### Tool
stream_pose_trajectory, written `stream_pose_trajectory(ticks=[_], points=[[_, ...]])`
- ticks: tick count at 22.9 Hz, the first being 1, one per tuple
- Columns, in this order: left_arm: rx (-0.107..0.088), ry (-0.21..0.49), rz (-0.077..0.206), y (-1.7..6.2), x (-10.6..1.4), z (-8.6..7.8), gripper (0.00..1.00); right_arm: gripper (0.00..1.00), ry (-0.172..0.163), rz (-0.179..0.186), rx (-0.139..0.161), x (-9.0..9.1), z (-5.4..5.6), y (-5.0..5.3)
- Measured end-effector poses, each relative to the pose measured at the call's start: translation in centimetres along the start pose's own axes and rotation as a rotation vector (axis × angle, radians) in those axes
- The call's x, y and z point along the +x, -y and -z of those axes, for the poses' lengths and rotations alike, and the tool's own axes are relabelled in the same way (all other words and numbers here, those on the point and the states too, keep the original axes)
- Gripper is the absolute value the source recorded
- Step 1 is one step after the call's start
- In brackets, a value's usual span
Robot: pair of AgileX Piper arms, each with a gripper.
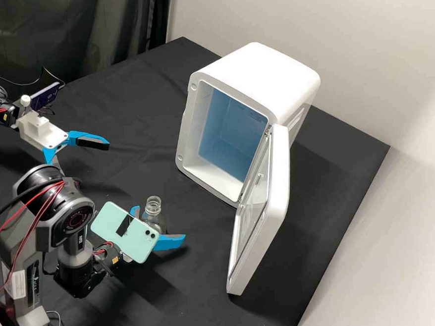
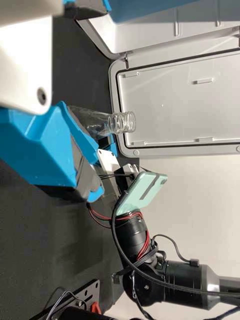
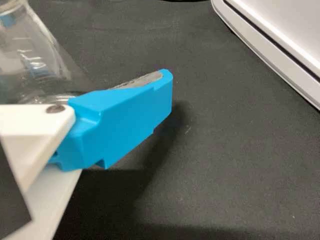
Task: Place the flask in the incubator
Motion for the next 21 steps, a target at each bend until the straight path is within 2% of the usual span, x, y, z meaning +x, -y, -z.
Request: stream_pose_trajectory(ticks=[2, 7, 10, 13, 14, 17, 19, 21], points=[[0.001, 0.0, -0.002, -0.04, 0.0, 0.0, 1.0, 1.0, -0.001, 0.001, -0.001, 0.0, 0.0, 0.0], [0.004, 0.001, -0.007, -0.21, 0.2, 0.0, 1.0, 1.0, -0.008, 0.034, -0.008, 0.3, 0.2, 0.6], [0.004, 0.001, -0.007, -0.21, 0.2, 0.0, 1.0, 1.0, -0.011, 0.037, -0.019, 0.6, 0.4, 0.9], [0.004, 0.001, -0.007, -0.21, 0.2, 0.0, 1.0, 1.0, 0.009, 0.026, -0.073, 0.9, 0.7, 1.2], [0.004, 0.001, -0.007, -0.21, 0.2, 0.0, 1.0, 1.0, 0.011, 0.023, -0.096, 1.0, 0.8, 1.3], [0.004, 0.001, -0.007, -0.21, 0.2, 0.0, 1.0, 1.0, 0.007, 0.001, -0.14, 1.3, 1.2, 1.5], [0.004, 0.001, -0.007, -0.21, 0.2, 0.0, 1.0, 1.0, 0.009, -0.006, -0.159, 1.4, 1.4, 1.7], [0.004, 0.001, -0.007, -0.21, 0.2, 0.0, 1.0, 1.0, 0.008, -0.011, -0.163, 1.5, 1.4, 1.8]])
